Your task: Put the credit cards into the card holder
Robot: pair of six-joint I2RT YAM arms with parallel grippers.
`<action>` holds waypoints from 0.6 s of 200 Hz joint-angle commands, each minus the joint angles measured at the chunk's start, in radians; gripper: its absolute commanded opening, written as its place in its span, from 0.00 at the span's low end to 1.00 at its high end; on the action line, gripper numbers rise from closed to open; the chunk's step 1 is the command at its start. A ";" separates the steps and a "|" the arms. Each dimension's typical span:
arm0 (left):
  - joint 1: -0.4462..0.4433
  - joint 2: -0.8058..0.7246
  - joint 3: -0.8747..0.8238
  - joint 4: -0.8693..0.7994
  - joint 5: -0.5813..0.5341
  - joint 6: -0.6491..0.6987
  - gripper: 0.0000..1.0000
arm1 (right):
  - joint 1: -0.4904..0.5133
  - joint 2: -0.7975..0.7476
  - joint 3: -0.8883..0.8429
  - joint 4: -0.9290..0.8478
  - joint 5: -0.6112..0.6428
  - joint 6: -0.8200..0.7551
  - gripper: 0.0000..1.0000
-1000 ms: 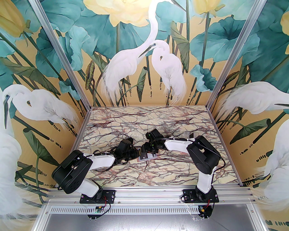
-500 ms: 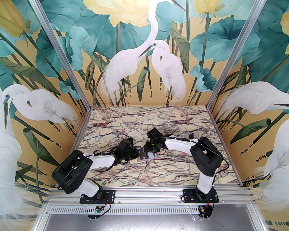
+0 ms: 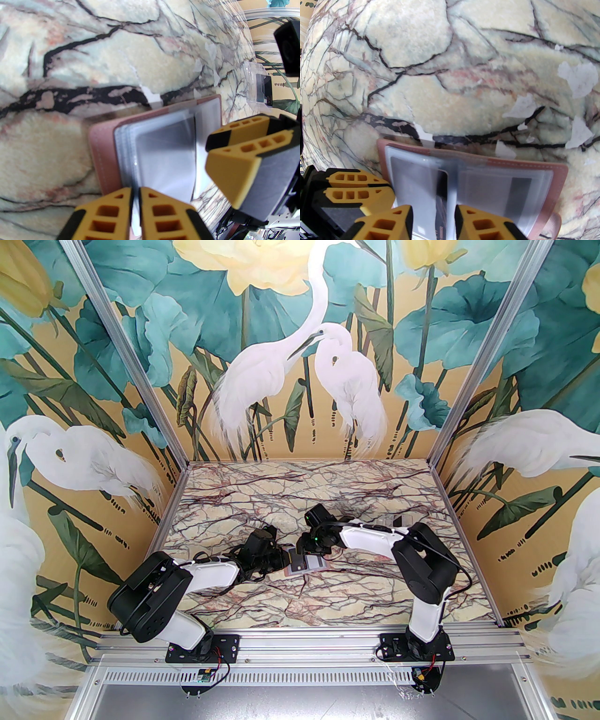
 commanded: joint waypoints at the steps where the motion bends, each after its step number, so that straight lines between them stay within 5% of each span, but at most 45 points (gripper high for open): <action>1: -0.003 0.026 -0.030 -0.043 -0.018 -0.009 0.16 | 0.013 0.020 0.013 -0.005 -0.012 -0.001 0.38; 120: -0.003 0.029 -0.030 -0.040 -0.018 -0.010 0.16 | 0.040 0.028 0.014 0.000 -0.023 0.016 0.27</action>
